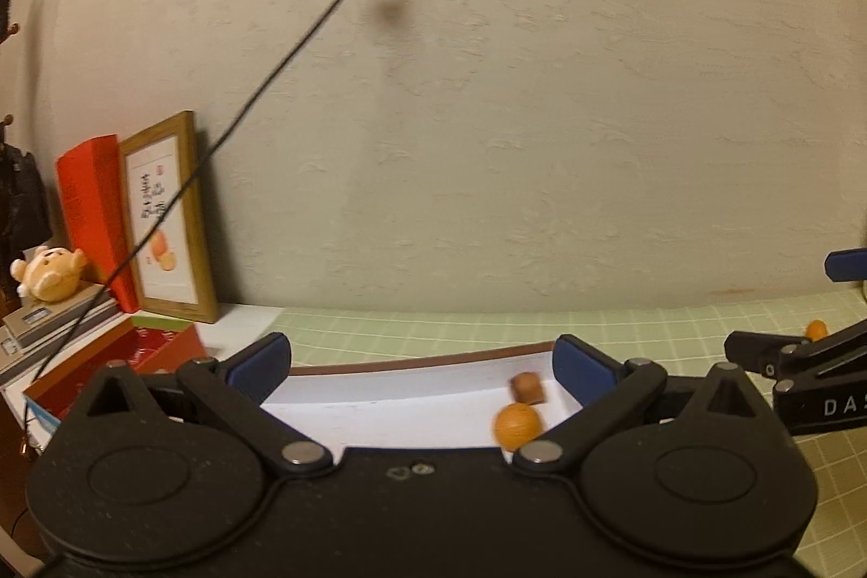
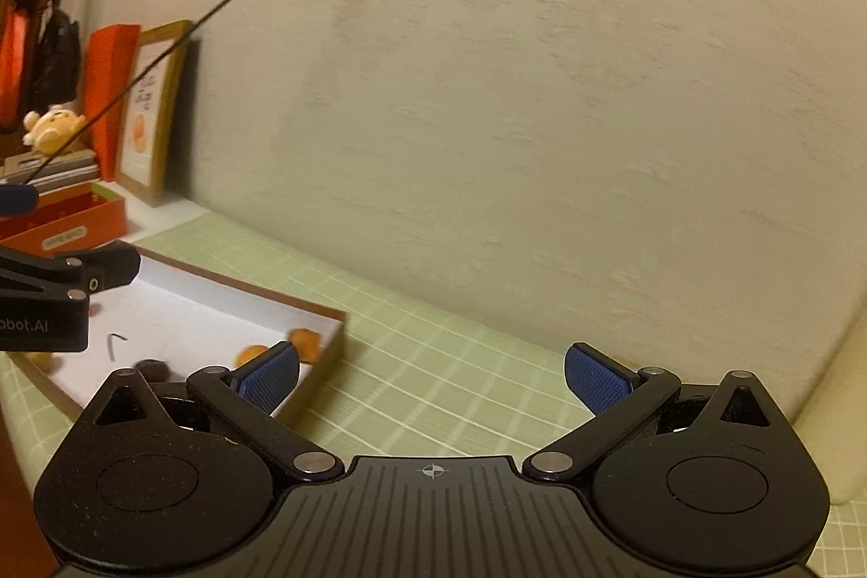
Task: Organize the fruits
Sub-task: 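Move both open tools toward the kumquat and chestnut beside the thermos, then grasp the kumquat with the left tool while the right tool grasps the dark chestnut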
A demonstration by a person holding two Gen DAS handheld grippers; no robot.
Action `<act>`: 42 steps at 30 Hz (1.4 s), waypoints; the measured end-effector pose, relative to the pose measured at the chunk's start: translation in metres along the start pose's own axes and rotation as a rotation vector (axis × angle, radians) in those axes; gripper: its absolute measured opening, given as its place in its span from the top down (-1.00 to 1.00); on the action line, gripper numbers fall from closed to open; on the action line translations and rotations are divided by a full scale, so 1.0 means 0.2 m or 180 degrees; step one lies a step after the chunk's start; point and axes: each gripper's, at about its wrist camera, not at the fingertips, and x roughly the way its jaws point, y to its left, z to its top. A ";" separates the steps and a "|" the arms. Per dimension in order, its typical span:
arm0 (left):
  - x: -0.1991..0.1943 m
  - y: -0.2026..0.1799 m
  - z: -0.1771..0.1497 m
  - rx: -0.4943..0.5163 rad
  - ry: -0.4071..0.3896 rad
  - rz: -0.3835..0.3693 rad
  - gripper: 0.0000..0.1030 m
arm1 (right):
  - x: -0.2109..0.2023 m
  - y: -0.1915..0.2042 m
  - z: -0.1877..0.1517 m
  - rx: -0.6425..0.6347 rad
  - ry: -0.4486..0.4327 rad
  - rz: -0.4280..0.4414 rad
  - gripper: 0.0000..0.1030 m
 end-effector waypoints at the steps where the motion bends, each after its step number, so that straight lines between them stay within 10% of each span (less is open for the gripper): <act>1: 0.00 -0.02 0.00 0.0004 -0.0012 -0.0025 -0.88 | 0.00 -0.03 -0.01 0.0022 0.0016 -0.0032 -1.00; 36: 0.42 -0.73 -0.10 0.0189 0.0290 -0.0792 -0.88 | 0.34 -0.88 -0.51 0.0851 0.0940 -0.1323 -0.97; 42: 0.47 -0.92 -0.09 0.0179 0.0335 -0.1059 -0.88 | 0.31 -1.01 -0.54 0.1025 0.0912 -0.1380 -0.55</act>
